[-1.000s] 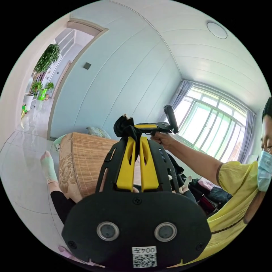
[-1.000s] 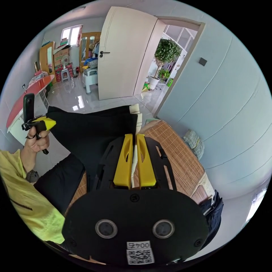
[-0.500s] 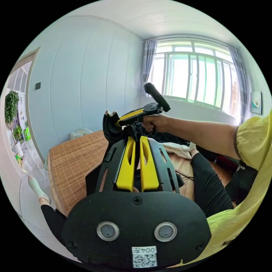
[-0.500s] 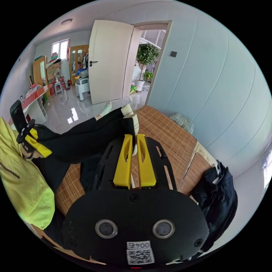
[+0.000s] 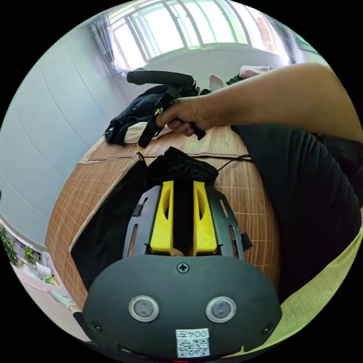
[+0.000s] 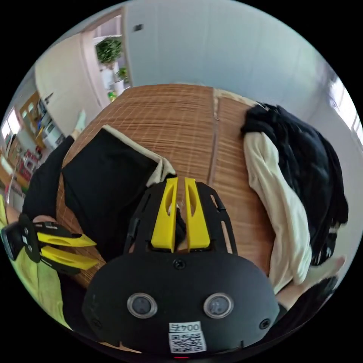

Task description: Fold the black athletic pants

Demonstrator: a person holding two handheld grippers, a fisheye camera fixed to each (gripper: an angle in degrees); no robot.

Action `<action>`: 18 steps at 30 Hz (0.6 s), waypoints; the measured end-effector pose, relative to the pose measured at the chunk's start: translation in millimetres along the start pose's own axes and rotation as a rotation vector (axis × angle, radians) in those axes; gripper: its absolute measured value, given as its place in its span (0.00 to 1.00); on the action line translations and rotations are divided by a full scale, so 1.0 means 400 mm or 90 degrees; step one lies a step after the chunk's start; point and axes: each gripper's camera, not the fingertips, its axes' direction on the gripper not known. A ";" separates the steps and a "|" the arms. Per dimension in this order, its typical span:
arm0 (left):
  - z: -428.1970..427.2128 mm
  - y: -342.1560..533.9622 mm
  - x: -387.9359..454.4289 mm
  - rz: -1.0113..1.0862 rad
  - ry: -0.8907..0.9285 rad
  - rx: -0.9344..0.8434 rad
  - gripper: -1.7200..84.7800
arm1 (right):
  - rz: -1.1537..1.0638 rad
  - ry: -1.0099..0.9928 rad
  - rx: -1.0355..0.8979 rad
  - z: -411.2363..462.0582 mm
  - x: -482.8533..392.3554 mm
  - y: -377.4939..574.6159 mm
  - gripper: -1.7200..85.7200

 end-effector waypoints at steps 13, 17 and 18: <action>0.006 0.339 -0.508 -0.127 -0.147 -0.088 0.06 | 0.364 -0.052 0.081 -0.036 -0.208 0.175 0.25; 0.084 0.520 -0.668 -0.218 -0.133 -0.184 0.04 | 0.450 -0.051 0.040 0.085 -0.314 0.183 0.25; 0.112 0.566 -0.690 -0.233 -0.120 -0.215 0.04 | 0.459 -0.056 0.032 0.102 -0.319 0.180 0.25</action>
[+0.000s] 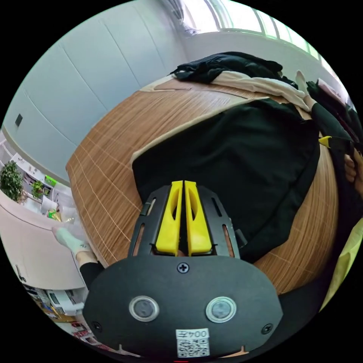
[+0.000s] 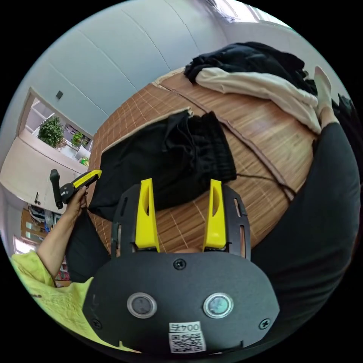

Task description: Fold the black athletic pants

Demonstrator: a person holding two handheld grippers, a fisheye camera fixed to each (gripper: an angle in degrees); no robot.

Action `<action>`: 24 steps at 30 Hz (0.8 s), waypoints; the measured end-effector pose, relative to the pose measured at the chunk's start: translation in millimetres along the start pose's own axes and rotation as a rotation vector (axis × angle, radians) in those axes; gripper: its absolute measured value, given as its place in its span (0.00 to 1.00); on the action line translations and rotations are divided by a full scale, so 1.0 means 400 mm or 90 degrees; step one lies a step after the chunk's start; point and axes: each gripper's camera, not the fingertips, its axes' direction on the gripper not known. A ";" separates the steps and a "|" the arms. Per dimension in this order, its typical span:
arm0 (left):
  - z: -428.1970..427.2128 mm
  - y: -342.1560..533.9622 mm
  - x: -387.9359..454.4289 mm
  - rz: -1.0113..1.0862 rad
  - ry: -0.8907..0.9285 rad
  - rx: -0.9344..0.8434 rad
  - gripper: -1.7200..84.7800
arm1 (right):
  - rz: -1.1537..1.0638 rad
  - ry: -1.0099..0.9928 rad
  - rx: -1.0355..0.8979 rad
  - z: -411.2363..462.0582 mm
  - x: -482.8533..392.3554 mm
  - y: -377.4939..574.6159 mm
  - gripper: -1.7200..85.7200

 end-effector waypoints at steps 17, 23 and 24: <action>0.035 0.236 -0.115 -0.386 0.282 -0.016 0.02 | -0.147 0.103 -0.066 0.364 -0.088 -0.677 0.15; 0.055 0.235 0.046 -0.363 0.415 -0.009 0.02 | -0.357 0.098 -0.154 0.509 -0.240 -1.023 0.16; 0.056 0.223 0.059 -0.336 0.424 -0.008 0.02 | -0.358 0.098 -0.148 0.499 -0.248 -1.043 0.16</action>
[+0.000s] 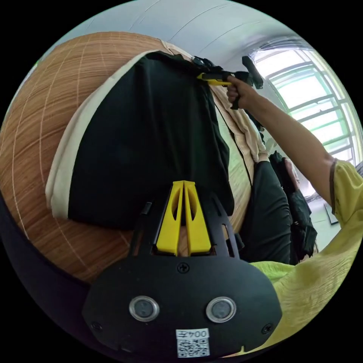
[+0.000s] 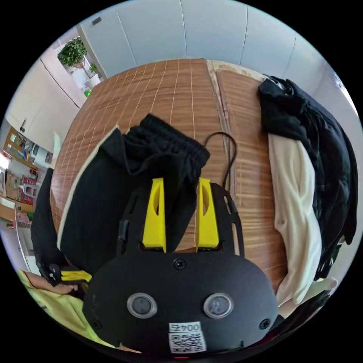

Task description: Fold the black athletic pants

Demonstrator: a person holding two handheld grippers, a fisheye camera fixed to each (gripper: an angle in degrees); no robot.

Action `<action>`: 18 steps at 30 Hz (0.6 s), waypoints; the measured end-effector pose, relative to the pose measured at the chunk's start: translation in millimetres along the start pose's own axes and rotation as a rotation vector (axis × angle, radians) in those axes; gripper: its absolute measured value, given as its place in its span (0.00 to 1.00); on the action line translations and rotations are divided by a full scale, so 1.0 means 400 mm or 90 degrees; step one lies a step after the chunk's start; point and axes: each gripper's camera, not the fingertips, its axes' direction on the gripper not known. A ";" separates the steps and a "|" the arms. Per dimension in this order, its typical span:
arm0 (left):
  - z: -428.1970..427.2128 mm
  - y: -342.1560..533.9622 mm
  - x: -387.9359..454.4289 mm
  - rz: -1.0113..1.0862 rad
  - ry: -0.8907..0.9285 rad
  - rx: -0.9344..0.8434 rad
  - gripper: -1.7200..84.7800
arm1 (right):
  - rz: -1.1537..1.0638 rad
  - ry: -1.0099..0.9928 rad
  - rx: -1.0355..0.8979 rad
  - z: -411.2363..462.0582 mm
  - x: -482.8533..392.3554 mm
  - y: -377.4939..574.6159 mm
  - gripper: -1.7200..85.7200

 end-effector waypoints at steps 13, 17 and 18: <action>-0.193 0.000 -0.061 0.134 -0.155 0.041 0.02 | -0.002 -0.121 0.111 -0.159 -0.162 0.517 0.08; -0.291 -0.012 -0.062 0.161 -0.145 0.078 0.02 | 0.045 -0.144 0.088 -0.184 -0.200 0.680 0.08; -0.330 -0.019 -0.063 0.183 -0.151 0.073 0.02 | 0.049 -0.146 0.084 -0.187 -0.200 0.698 0.08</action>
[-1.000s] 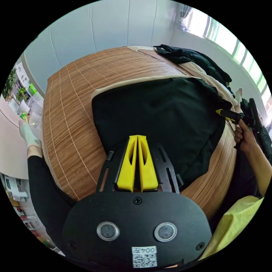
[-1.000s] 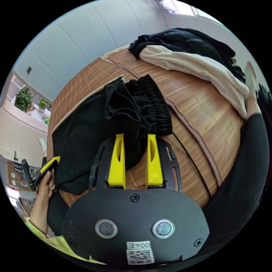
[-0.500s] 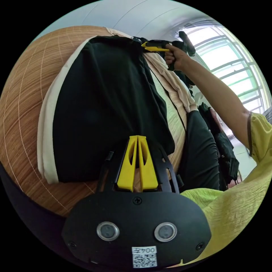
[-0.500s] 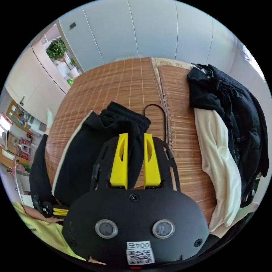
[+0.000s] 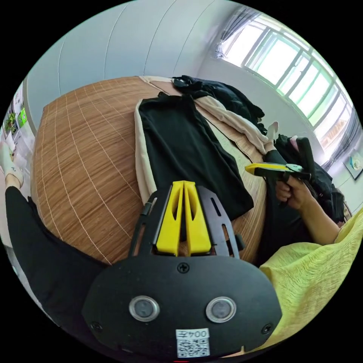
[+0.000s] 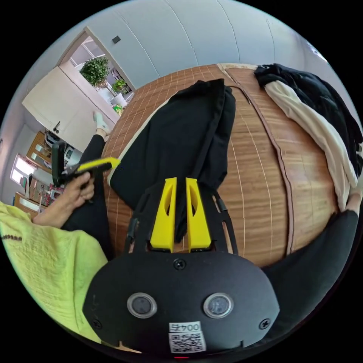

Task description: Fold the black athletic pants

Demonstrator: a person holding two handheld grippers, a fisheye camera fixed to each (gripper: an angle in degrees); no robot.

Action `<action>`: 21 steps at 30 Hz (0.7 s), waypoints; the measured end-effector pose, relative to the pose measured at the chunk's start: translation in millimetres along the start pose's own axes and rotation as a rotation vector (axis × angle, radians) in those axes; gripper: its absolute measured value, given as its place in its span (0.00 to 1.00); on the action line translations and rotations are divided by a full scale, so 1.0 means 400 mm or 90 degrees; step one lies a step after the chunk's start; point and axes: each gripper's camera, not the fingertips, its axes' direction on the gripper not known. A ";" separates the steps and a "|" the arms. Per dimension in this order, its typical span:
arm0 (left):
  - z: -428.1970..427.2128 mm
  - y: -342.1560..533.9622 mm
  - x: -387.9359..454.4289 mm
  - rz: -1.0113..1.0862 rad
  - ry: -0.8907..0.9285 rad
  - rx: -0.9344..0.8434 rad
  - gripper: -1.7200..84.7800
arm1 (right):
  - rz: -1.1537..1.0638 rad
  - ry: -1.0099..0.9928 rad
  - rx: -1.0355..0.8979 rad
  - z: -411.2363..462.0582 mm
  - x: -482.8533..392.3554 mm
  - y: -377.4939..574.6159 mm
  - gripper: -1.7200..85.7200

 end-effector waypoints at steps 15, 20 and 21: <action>0.046 -0.115 0.041 0.122 -0.075 -0.026 0.02 | 0.130 -0.027 0.079 0.009 0.042 0.003 0.12; 0.183 -0.214 0.065 0.149 -0.105 -0.033 0.02 | 0.088 0.091 0.102 0.090 0.008 -0.227 0.13; 0.222 -0.231 0.065 0.154 -0.105 -0.048 0.02 | 0.082 0.098 0.098 0.108 0.006 -0.253 0.13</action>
